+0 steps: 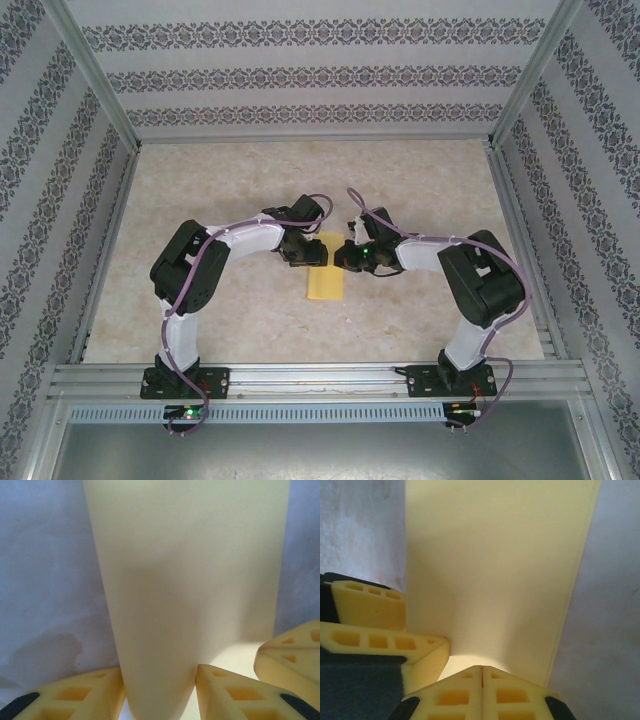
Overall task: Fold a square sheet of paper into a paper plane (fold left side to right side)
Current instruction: Hold the square sheet of paper at the center of the table.
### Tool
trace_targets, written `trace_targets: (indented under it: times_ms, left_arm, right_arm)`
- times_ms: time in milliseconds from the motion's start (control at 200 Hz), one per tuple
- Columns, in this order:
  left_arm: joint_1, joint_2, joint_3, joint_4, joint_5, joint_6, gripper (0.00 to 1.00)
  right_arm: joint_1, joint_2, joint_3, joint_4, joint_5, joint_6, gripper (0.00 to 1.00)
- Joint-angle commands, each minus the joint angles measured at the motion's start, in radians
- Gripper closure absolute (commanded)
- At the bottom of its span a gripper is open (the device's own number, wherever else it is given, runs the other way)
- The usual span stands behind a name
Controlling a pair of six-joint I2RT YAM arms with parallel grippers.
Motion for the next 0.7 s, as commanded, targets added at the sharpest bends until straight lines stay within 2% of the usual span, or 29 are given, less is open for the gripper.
trace_targets:
  times_ms: [0, 400, 695]
  left_arm:
    - [-0.035, 0.115, -0.041, -0.008, -0.014, 0.022, 0.56]
    - [-0.035, 0.102, -0.045, 0.000, -0.018, 0.022, 0.56]
    - [0.006, -0.062, -0.094, 0.038, -0.021, 0.021, 0.49]
  right_arm:
    - [0.011, 0.029, 0.024, 0.018, -0.012, 0.014, 1.00]
    - [0.014, 0.064, 0.003, -0.077, 0.056, -0.018, 1.00]
    - [0.013, 0.079, 0.001, -0.130, 0.083, -0.042, 1.00]
